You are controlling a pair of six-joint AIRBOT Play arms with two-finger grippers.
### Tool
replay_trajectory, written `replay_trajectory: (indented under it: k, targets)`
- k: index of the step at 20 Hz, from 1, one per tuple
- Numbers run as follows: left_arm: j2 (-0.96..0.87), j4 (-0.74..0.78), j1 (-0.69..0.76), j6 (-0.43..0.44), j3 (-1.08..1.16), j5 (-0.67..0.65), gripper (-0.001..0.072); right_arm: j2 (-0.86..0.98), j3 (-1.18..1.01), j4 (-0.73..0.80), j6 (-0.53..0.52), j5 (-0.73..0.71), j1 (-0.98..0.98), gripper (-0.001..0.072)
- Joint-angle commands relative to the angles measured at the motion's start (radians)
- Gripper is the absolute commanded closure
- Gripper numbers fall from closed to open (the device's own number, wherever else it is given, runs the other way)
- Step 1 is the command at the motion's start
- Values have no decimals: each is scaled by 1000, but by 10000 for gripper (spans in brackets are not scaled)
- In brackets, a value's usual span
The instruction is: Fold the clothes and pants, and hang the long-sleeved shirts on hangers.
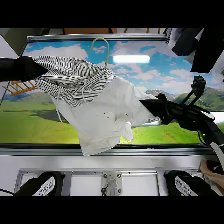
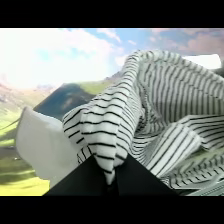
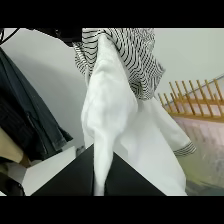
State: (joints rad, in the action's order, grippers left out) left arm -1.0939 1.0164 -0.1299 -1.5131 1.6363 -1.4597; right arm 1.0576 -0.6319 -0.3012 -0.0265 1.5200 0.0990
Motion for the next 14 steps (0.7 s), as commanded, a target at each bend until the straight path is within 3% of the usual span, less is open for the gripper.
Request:
replay_trajectory:
  k: [1,6,10,14]
  targets:
    - [-53,84,5,-29,22,-17,697,-22,5,21,0,-2,8,704]
    - [-104,90,-40,-40,23,51,697,-54,3,126,53,-30,33,704]
    - [-102,82,-95,-40,88,12,697,-84,3,194,87,-22,94,704]
    - [-102,80,-44,-40,136,-11,697,-103,3,193,89,-20,90,704]
